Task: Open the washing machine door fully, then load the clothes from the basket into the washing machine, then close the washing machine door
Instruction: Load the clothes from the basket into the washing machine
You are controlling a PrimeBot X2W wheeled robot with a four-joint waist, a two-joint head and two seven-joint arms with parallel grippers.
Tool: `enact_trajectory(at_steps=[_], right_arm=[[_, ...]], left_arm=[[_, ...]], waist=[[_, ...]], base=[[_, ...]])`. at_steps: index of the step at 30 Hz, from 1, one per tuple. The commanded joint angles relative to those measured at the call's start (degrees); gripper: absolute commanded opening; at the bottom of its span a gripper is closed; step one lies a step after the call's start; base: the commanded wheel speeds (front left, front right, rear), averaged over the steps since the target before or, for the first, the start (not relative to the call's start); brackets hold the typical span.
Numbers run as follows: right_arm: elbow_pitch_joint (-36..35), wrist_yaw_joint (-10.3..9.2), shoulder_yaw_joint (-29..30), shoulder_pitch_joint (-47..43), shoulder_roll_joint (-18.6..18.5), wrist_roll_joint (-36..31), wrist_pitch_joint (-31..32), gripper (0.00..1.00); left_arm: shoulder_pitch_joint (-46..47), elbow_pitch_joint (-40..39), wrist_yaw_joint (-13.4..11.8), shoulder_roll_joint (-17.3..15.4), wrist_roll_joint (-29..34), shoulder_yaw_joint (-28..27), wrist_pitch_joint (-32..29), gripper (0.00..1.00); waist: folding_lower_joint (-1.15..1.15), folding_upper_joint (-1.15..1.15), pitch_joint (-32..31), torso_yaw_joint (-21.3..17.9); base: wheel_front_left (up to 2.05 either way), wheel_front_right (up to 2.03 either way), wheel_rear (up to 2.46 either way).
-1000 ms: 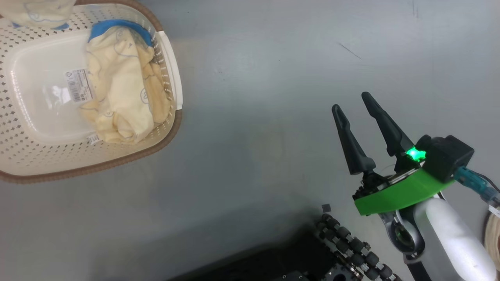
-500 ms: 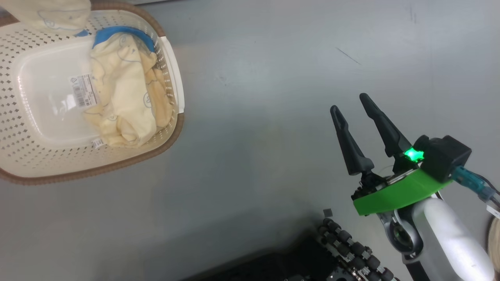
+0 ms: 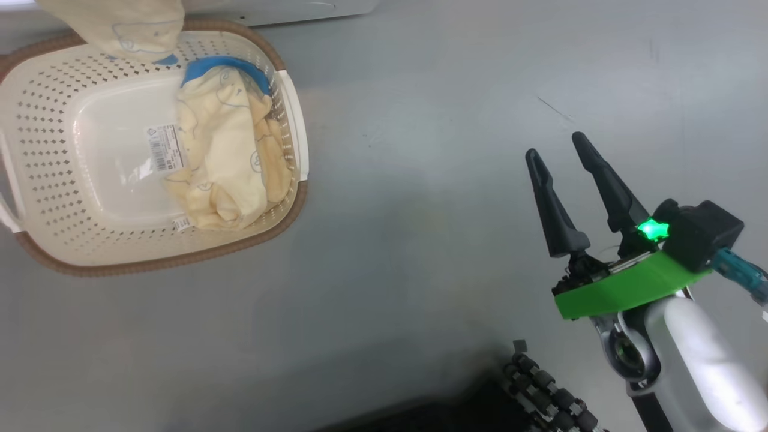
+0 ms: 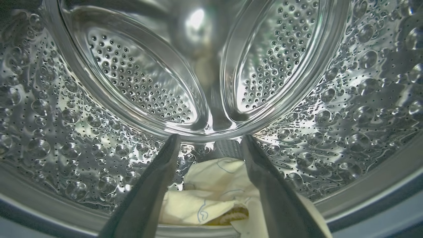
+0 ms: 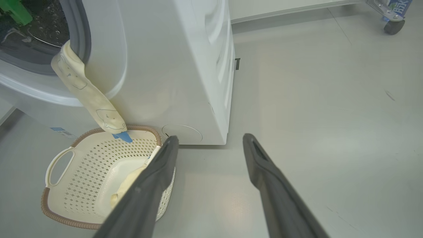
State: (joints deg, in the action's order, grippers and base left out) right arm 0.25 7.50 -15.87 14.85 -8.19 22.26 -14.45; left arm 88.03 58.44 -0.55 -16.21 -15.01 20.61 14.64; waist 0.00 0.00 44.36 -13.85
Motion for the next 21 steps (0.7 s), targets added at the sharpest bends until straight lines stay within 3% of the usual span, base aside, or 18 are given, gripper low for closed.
enact_trajectory(at_steps=[1, 21], right_arm=[[-1.7, -0.01, 0.0, -0.3, -0.8, 0.0, -0.5, 1.0], [-2.4, -0.01, 3.5, -0.1, -1.7, -0.8, -0.5, 1.0]], left_arm=[[-0.7, -3.2, -0.2, -1.8, -0.2, -0.8, 0.4, 1.0], [-20.4, -17.2, -1.6, -0.2, -4.5, -6.5, 0.4, 1.0]], waist=[[0.0, 0.0, -0.6, 0.8], [0.0, 0.0, -8.4, 5.6]], base=[[0.0, 0.0, 0.0], [0.0, 0.0, 0.0]])
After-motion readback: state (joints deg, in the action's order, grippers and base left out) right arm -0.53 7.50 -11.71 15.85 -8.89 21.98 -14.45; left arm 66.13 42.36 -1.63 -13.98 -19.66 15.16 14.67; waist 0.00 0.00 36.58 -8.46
